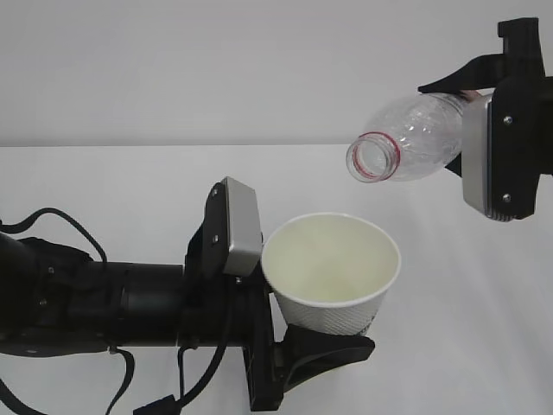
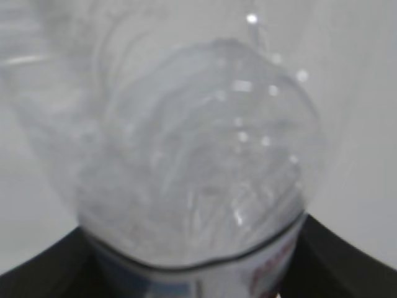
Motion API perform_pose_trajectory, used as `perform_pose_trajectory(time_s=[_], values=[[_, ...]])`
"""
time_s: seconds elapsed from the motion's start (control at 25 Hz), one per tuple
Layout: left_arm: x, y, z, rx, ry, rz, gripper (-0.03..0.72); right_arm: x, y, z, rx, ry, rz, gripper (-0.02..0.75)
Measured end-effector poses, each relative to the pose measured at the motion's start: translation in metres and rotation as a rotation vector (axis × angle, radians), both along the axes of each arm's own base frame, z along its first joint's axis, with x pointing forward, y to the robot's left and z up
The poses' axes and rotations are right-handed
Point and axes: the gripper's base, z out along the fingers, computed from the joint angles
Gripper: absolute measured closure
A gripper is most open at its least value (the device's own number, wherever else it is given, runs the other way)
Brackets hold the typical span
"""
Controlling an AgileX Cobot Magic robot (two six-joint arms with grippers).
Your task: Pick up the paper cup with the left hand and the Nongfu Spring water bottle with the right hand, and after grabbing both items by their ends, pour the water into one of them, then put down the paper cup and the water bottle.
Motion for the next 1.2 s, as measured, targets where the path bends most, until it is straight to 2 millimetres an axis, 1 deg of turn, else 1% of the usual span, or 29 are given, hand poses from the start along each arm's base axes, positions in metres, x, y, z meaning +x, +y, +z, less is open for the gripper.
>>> perform_pose_trajectory(time_s=[0.28, 0.64, 1.08, 1.2], values=[[-0.0001, 0.0, 0.0, 0.001, -0.001, -0.002, 0.108, 0.0, 0.0001, 0.0001, 0.0, -0.002, 0.002, 0.253], [-0.0012, 0.0, -0.0004, 0.005, -0.005, -0.015, 0.108, 0.0, 0.0001, 0.0001, -0.054, -0.034, 0.029, 0.253], [-0.002, -0.0001, -0.0007, 0.009, -0.006, -0.024, 0.108, 0.0003, 0.0001, 0.0006, -0.075, -0.054, 0.038, 0.253], [-0.002, -0.0001, -0.0007, 0.009, -0.006, -0.024, 0.108, 0.0014, 0.0003, 0.0035, -0.073, -0.064, 0.037, 0.253]])
